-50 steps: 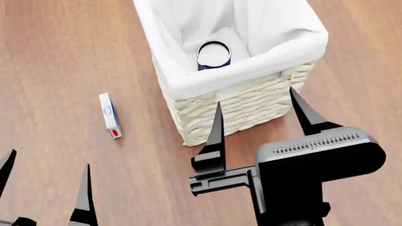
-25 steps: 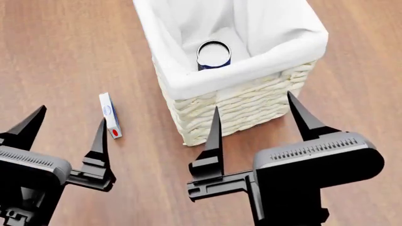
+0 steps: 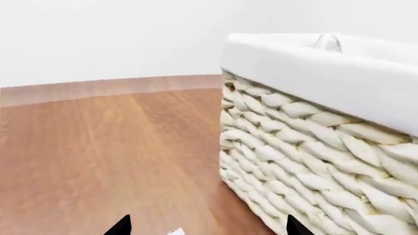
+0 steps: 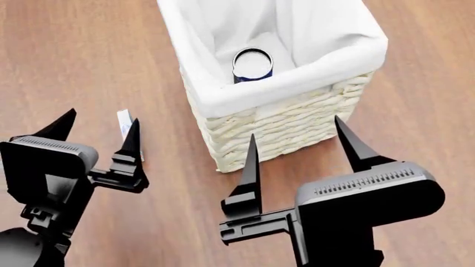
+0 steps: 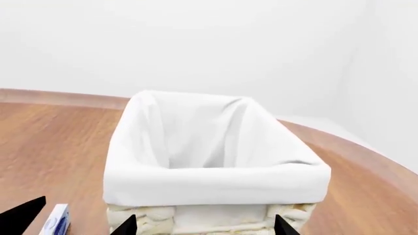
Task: Pick up the alphabet soup and the cream cheese box, and put them in the basket.
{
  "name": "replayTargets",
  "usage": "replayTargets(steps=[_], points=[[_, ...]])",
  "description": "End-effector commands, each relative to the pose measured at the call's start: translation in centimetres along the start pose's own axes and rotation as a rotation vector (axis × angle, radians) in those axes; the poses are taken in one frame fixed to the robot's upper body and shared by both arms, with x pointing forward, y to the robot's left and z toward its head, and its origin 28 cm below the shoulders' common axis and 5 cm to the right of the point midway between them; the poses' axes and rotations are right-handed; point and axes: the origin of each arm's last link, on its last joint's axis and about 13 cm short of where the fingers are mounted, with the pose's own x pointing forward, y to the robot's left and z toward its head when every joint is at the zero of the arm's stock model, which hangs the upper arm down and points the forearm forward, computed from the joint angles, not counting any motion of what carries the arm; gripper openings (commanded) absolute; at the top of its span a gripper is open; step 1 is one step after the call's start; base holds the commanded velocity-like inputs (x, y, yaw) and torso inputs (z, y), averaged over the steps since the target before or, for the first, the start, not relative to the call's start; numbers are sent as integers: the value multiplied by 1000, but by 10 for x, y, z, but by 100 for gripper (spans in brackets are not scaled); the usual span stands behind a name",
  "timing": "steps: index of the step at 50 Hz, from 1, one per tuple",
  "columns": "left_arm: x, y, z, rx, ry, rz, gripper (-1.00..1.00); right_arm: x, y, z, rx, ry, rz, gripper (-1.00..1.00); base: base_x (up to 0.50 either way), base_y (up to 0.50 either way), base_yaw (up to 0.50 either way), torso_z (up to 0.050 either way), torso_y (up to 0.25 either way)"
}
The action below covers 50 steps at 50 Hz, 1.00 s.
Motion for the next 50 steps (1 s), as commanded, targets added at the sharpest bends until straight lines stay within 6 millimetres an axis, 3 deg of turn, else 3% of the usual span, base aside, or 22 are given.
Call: replayTargets(steps=[1,19,50], points=[[13,3,-13,-45,50,16,100,-1,0,0,-2,3,3,100,0,0,0,0,0],[24,4,-31,-115,115,27,100,-2,0,0,6,5,2,100,0,0,0,0,0],[22,3,-58,-98,195,56,100,-8,0,0,21,5,-1,100,0,0,0,0,0]])
